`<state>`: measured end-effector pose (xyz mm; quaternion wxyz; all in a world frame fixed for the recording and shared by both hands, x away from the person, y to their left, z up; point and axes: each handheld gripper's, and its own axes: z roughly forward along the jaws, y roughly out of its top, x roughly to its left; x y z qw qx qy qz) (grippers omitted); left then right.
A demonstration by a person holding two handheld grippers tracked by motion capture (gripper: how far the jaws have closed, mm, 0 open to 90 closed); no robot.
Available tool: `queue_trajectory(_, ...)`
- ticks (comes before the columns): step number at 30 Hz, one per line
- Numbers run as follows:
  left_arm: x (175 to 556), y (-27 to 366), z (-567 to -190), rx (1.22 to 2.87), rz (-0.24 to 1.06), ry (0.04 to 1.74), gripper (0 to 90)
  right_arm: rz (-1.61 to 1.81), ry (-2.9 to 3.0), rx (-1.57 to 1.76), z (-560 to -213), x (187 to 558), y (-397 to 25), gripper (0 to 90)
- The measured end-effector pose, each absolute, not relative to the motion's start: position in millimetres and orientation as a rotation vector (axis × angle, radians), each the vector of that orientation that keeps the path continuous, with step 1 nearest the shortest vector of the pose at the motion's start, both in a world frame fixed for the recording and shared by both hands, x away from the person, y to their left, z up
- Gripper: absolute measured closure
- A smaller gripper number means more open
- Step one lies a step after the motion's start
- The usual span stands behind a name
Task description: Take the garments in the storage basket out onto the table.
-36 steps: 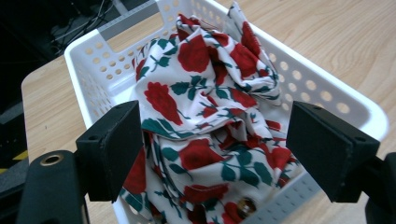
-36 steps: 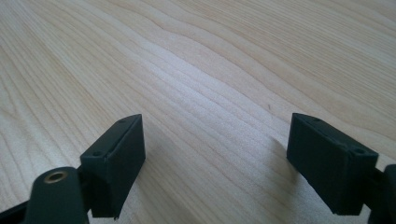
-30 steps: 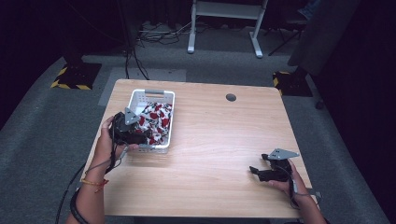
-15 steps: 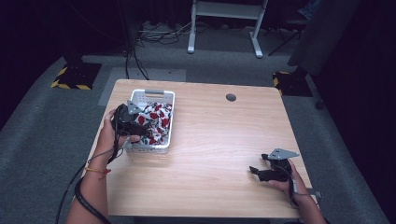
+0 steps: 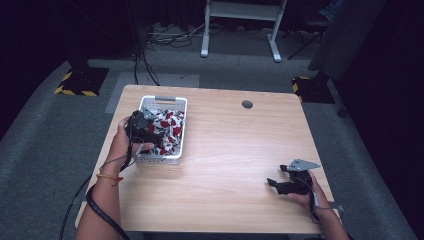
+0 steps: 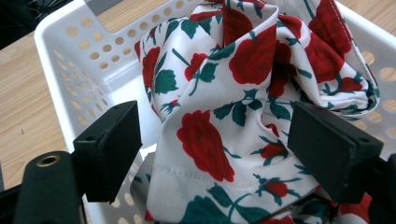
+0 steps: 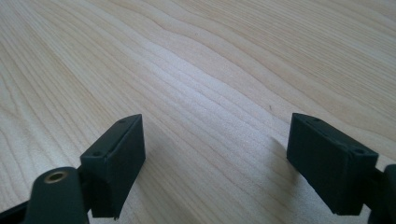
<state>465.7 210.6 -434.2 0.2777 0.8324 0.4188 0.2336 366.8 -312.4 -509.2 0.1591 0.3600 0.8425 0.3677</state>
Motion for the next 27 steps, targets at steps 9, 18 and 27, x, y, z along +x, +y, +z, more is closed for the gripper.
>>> queue_trajectory(9,472.9,201.6,-437.6,2.294,0.613,1.12,17.6,1.051,2.409,1.028,-509.2,366.8,-312.4,19.5)
queue_trajectory(18,478.5,195.0,-440.1,2.356,0.596,1.109,19.8,1.052,2.41,1.027,-509.2,366.8,-312.4,19.5)
queue_trajectory(27,483.5,188.5,-441.6,2.382,0.586,1.102,20.5,1.052,2.41,1.026,-509.2,366.8,-312.4,19.5)
